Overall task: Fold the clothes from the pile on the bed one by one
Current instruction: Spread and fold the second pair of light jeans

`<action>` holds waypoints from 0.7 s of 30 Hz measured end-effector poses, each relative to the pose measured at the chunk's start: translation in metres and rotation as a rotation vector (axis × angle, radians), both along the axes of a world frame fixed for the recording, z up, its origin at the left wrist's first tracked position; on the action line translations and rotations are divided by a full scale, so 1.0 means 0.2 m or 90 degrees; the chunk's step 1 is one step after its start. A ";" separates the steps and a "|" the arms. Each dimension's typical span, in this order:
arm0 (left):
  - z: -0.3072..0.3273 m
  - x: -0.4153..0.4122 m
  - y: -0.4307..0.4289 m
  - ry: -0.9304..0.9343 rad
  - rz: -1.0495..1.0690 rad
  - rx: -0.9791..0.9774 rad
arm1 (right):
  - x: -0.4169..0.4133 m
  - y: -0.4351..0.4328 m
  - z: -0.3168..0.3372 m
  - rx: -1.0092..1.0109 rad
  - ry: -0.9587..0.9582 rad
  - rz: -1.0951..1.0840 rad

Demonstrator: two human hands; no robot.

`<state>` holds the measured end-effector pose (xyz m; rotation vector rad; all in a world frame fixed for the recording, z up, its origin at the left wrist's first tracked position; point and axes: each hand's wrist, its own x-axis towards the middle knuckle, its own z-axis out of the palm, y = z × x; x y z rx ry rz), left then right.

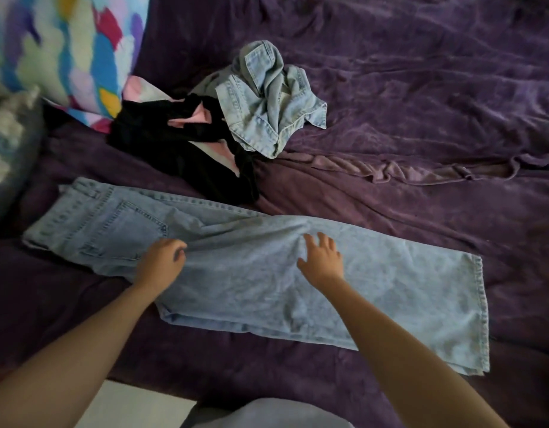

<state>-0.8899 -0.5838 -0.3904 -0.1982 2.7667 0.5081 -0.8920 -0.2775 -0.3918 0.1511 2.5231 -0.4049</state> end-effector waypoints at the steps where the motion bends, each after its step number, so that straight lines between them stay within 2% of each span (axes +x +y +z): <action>1: -0.01 -0.05 -0.06 -0.005 -0.016 -0.017 | -0.03 -0.07 0.00 -0.007 0.002 0.015; 7: -0.13 -0.33 -0.26 -0.042 -0.161 -0.126 | -0.16 -0.33 -0.03 0.004 -0.017 0.036; 11: -0.23 -0.50 -0.31 -0.148 -0.316 -0.245 | -0.24 -0.38 -0.08 0.031 -0.042 -0.002; 14: -0.27 -0.58 -0.34 -0.149 -0.350 -0.294 | -0.26 -0.40 -0.11 0.064 -0.067 -0.015; 18: -0.25 -0.64 -0.42 -0.067 -0.343 -0.275 | -0.25 -0.45 -0.13 0.115 -0.083 -0.005; 21: -0.20 -0.71 -0.53 0.046 -0.209 -0.131 | -0.21 -0.48 -0.15 0.146 -0.095 -0.007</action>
